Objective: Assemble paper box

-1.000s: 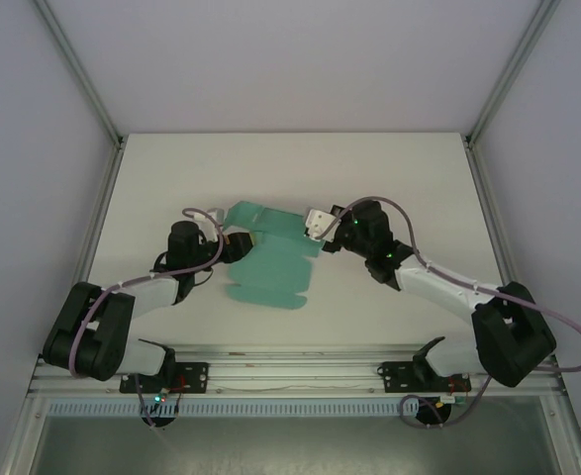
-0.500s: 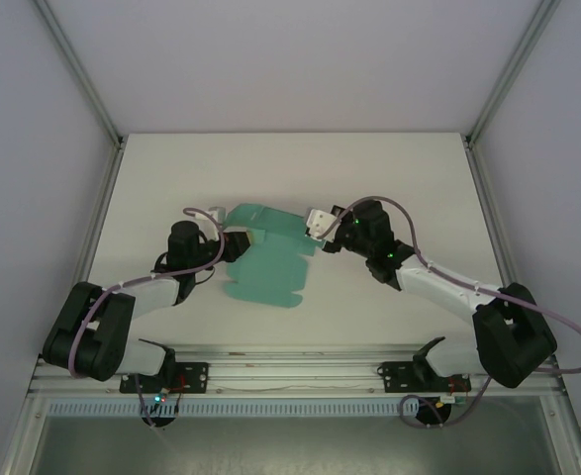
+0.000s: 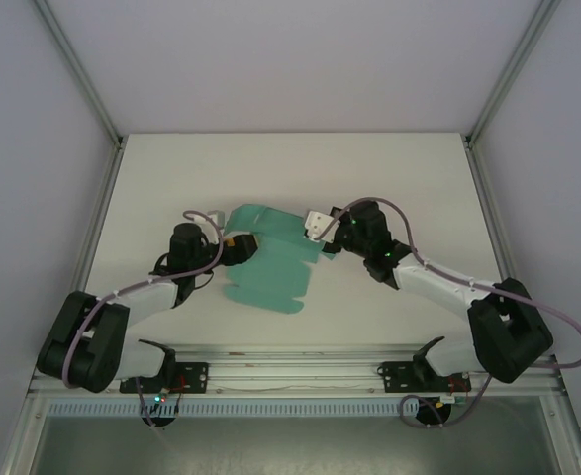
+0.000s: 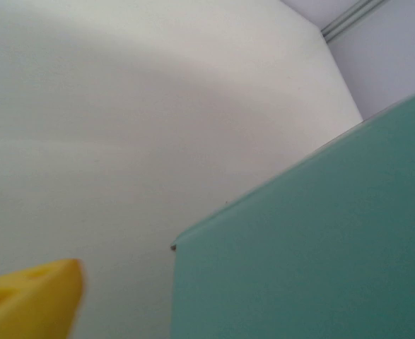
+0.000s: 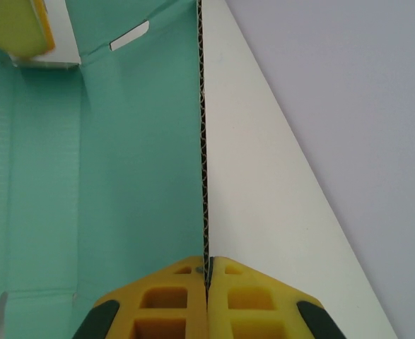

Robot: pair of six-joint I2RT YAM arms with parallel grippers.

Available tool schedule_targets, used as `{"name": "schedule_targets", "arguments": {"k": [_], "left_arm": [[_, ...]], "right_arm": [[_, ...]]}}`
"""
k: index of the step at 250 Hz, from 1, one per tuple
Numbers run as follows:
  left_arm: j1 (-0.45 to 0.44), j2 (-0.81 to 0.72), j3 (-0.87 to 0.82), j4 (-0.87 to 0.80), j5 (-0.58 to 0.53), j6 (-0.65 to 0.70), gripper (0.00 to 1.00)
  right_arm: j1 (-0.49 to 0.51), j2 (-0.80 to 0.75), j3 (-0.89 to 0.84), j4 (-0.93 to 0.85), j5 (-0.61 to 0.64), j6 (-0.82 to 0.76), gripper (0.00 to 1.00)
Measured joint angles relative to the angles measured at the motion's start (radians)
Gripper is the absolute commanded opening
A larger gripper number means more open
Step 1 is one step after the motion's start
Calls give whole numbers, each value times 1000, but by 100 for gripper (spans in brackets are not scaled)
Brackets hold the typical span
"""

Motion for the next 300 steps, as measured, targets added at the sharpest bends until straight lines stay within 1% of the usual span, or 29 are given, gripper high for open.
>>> {"name": "schedule_targets", "arguments": {"k": [22, 72, 103, 138, 166, 214, 242, 273, 282, 300], "left_arm": [[0, -61, 5, -76, -36, 18, 100], [11, -215, 55, -284, -214, 44, 100], [57, -270, 91, -395, -322, 32, 100], [129, -259, 130, -455, -390, 4, 100], [172, -172, 169, -461, -398, -14, 100], [196, 29, 239, -447, -384, -13, 100], [206, 125, 270, -413, -348, -9, 100], [206, 193, 301, -378, -318, 2, 100], [206, 208, 309, -369, -299, 10, 100], [208, 240, 326, -341, -227, 39, 99]], "right_arm": [[5, 21, 8, -14, 45, -39, 0], [61, 100, 79, -68, 204, -189, 0], [107, 154, 128, -77, 280, -285, 0], [134, 224, 139, -26, 354, -382, 0], [155, 285, 129, 79, 410, -446, 0], [187, 335, 70, 282, 465, -520, 0], [197, 339, 35, 369, 488, -552, 0], [203, 339, 17, 425, 499, -568, 0], [203, 339, 13, 434, 501, -568, 0], [203, 339, 1, 454, 508, -568, 0]]}}
